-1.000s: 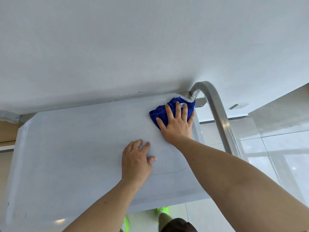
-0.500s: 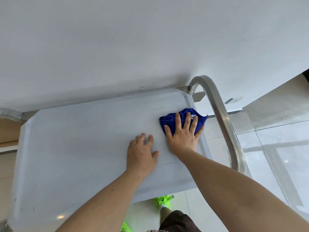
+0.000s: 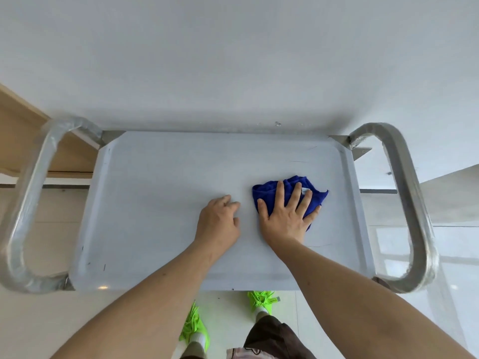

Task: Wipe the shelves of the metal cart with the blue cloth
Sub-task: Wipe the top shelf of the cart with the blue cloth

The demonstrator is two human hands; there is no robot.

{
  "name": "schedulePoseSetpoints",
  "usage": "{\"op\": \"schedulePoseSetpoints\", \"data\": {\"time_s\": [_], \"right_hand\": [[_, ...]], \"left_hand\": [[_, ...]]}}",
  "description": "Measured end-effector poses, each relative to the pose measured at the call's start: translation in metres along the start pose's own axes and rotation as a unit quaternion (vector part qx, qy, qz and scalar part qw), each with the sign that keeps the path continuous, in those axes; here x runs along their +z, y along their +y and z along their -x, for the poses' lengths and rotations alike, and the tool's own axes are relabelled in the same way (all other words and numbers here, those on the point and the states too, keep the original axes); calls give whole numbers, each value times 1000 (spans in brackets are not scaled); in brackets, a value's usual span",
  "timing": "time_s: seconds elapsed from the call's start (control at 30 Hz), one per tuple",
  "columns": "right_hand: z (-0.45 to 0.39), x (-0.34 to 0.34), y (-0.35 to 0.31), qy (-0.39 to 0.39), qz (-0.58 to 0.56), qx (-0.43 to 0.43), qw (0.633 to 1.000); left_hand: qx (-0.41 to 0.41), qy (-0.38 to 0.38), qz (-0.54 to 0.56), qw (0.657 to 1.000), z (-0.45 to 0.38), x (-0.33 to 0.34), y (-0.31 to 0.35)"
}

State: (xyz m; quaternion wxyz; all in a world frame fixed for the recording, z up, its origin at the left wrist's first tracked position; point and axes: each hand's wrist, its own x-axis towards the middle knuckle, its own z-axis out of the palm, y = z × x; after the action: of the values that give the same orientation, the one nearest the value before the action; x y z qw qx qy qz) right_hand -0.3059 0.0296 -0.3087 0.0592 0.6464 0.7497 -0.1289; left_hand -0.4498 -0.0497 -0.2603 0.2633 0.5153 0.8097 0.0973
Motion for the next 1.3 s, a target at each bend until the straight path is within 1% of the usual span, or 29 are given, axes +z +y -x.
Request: {"op": "schedulePoseSetpoints", "data": {"time_s": [0.13,0.27,0.47,0.6,0.77,0.93,1.13,1.3], "right_hand": [[18,10,-49,-9,5,-56,998],[29,21,-95,-11,13,-84,996],[54,38,-188,-17,19,-163,986],[80,51,-250,-21,20,-216,976],[109,63,-305,-29,23,-268,963],[137,70,-322,-29,26,-287,957],[175,76,-312,-38,40,-313,948],[205,82,-290,-48,37,-326,944]], "left_hand": [[-25,21,-29,999,22,-10,-41],[-57,39,-34,997,51,-22,-88],[-65,41,-42,996,108,-36,-164],[-55,43,-48,996,138,-43,-205],[-25,77,-35,996,174,-45,-241],[-14,99,-40,994,205,-36,-257],[-23,148,29,988,231,-30,-264],[-42,141,50,988,239,-34,-263]]}}
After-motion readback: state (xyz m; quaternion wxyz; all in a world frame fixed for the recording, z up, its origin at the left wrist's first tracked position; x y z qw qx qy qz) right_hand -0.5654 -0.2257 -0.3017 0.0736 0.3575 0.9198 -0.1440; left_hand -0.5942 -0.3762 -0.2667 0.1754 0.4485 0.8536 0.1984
